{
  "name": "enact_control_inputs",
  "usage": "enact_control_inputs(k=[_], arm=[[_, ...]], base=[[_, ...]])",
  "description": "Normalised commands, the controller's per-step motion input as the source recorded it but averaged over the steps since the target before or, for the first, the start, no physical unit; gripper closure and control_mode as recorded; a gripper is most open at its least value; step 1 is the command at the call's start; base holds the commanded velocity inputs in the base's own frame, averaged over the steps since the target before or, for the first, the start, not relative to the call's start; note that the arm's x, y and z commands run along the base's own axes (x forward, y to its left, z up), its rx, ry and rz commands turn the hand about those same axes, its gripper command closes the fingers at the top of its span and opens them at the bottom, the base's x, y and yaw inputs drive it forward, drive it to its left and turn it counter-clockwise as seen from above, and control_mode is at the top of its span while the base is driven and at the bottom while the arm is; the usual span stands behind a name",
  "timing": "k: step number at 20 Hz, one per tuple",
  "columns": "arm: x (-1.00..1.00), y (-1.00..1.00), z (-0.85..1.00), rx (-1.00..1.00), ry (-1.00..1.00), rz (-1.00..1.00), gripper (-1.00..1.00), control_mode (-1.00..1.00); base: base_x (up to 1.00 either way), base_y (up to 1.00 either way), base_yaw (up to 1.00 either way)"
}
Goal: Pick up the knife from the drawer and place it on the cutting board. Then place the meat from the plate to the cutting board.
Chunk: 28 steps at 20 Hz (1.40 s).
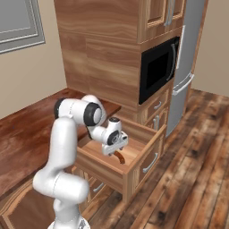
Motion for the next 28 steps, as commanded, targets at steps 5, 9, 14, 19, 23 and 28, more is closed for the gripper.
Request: enact_control_inputs(k=[5,9,14,19,23,28], arm=[[0.28,-0.05,-0.4,0.0,0.0,0.0,-1.0,-1.0],[0.19,-0.15,-0.41,0.0,-0.03,0.0,-1.0,-1.0],[0.23,-0.12,-0.39,0.0,-0.1,0.0,-1.0,-1.0],[0.23,-0.09,-0.44,0.0,-0.09,0.0,-1.0,-1.0],[0.25,-0.02,-0.39,0.0,-0.06,0.0,-1.0,-1.0],[0.31,-0.01,-0.35,0.0,-0.01,0.0,1.0,-1.0]], base=[[0.0,0.0,0.0],[0.0,0.0,0.0],[0.0,0.0,0.0],[0.0,0.0,0.0],[0.0,0.0,0.0],[0.0,0.0,0.0]])
